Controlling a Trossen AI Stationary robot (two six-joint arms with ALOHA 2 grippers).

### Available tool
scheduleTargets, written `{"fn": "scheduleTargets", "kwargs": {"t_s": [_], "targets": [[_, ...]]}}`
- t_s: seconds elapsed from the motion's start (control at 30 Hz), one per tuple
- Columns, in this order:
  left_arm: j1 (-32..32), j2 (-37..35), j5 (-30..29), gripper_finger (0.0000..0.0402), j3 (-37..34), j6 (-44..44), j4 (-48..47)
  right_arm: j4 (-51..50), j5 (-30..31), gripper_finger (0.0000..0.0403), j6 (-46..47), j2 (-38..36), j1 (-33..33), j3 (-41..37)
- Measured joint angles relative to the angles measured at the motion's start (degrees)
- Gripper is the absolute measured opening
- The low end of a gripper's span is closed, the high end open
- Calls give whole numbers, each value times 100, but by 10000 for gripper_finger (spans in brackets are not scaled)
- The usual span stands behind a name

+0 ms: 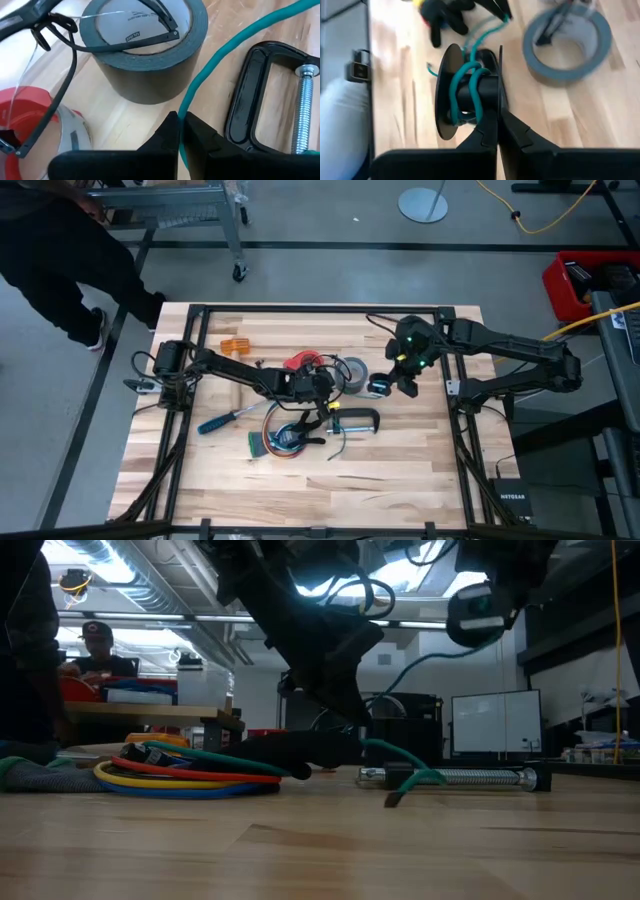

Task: Coil cords
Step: Coil the blue wire onto the spool

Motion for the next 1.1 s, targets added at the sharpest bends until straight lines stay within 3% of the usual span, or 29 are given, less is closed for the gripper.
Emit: {"fn": "scheduleTargets", "kwargs": {"t_s": [0.33,0.63,0.83,1.1], "targets": [[261,-430,4,1,15,-330,-40,-588,824,2,-195,142,4,0],[674,-748,70,0,20,-417,35,-509,962,2,-389,273,183,-11],[972,-748,570,0,20,-842,149,-126,1059,2,-436,383,647,-12],[1135,-750,1699,0,46,-1232,152,-20,2264,2,66,933,1080,-13]]}}
